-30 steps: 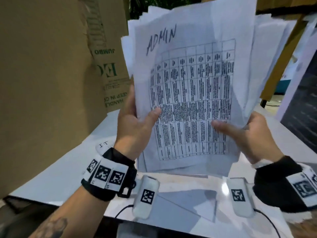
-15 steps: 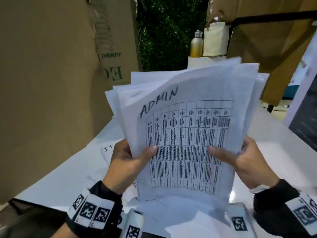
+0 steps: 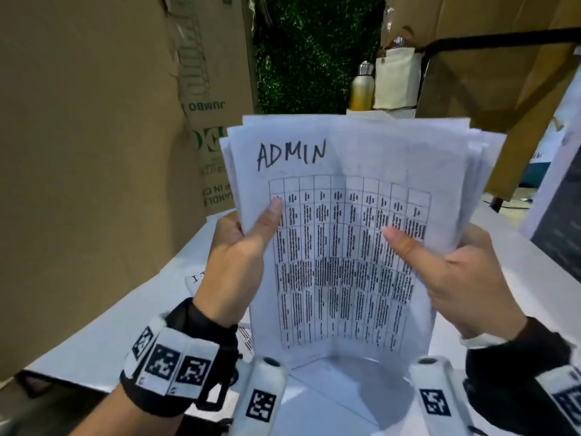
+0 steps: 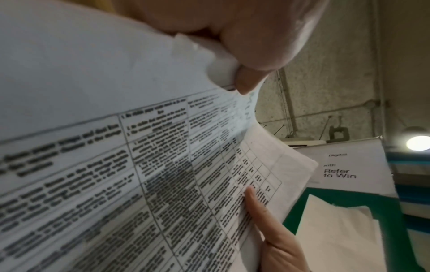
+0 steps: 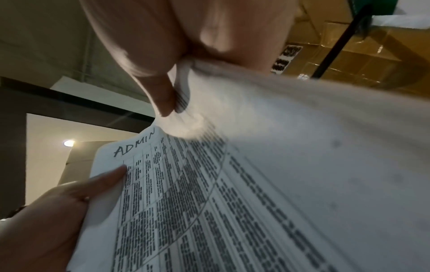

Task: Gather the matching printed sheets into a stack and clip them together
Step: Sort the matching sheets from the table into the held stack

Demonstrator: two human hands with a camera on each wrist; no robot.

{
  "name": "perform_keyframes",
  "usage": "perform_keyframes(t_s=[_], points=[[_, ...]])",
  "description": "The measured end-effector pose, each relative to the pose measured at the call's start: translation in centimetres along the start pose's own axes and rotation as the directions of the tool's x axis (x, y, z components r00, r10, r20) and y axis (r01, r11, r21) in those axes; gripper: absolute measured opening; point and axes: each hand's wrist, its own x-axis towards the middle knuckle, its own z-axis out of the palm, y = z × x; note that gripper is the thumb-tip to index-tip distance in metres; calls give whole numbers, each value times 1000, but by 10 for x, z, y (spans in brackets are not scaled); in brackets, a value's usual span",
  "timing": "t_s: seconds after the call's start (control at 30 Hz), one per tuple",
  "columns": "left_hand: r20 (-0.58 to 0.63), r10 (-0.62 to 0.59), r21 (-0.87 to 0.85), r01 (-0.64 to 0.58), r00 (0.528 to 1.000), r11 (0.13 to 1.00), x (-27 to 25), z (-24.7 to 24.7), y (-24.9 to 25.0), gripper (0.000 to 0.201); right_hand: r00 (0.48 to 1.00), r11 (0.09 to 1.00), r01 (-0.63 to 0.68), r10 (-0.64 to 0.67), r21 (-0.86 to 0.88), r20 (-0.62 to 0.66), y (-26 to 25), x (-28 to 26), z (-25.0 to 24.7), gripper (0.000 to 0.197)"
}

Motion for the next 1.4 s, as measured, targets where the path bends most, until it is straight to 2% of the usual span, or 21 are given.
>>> perform_keyframes(t_s=[0.1,0.17,0.23,0.3,0.33,0.4,0.43,0.47,0.53,0.57,0.63,0.7,0.73,0.8,0.93,1.03,1.13,1.2,1.3,1.33,1.4], points=[[-6,51,-66,-51,999,997,6,-3,1,25,998,994,50,-46,94,-42,-4,2,0,19],[86,98,-17,-97,991,995,4,-8,-7,14,998,983,-52,56,179,-20,7,-1,-3,24],[184,37,127,-61,982,990,-5,-15,-24,9,985,979,-167,160,119,61,20,-7,-3,26],[289,-52,287,-34,956,957,-14,-25,-46,28,970,973,-226,220,46,107,23,-12,0,12],[310,-77,321,-28,948,947,-18,-29,-54,39,965,970,-239,232,40,126,23,-10,0,17],[274,-97,345,-3,957,939,-21,-38,-64,63,952,965,-261,252,30,175,20,0,3,9],[242,-108,338,20,964,941,-20,-42,-67,69,939,960,-281,273,10,208,21,8,5,12],[193,-118,315,53,974,948,-20,-47,-68,70,923,953,-302,296,-11,245,25,17,7,30],[92,-179,265,149,980,953,-21,-58,-70,63,885,918,-396,389,-23,255,38,40,11,63],[41,-221,226,206,974,952,-22,-64,-73,52,861,896,-443,436,-34,262,47,50,12,69],[-50,-323,161,327,945,931,-30,-75,-80,28,802,866,-477,498,-148,330,72,67,15,54],[-103,-414,136,425,905,895,-39,-83,-89,22,738,809,-358,551,-467,388,100,75,21,33],[-107,-447,127,458,888,880,-43,-85,-93,21,705,737,-257,585,-625,401,112,77,24,33],[-116,-495,130,507,861,852,-48,-89,-100,15,640,607,-81,640,-791,425,131,78,34,51],[-103,-527,216,536,844,816,-52,-96,-113,25,584,494,0,706,-869,401,150,76,49,102],[-125,-564,173,578,816,798,-48,-98,-117,18,541,441,33,747,-897,387,158,77,55,126],[-109,-599,141,608,794,781,-45,-94,-118,22,503,338,64,802,-939,323,157,84,52,144],[-98,-613,122,621,784,774,-45,-94,-120,22,471,289,97,829,-952,300,156,87,50,147],[-89,-619,103,626,780,773,-45,-92,-121,21,464,243,152,838,-958,286,157,91,53,142],[-83,-616,92,621,784,778,-45,-93,-122,21,471,239,158,835,-958,286,158,92,54,130],[-72,-605,80,609,793,789,-45,-94,-124,27,534,252,145,794,-957,291,161,95,56,102]])
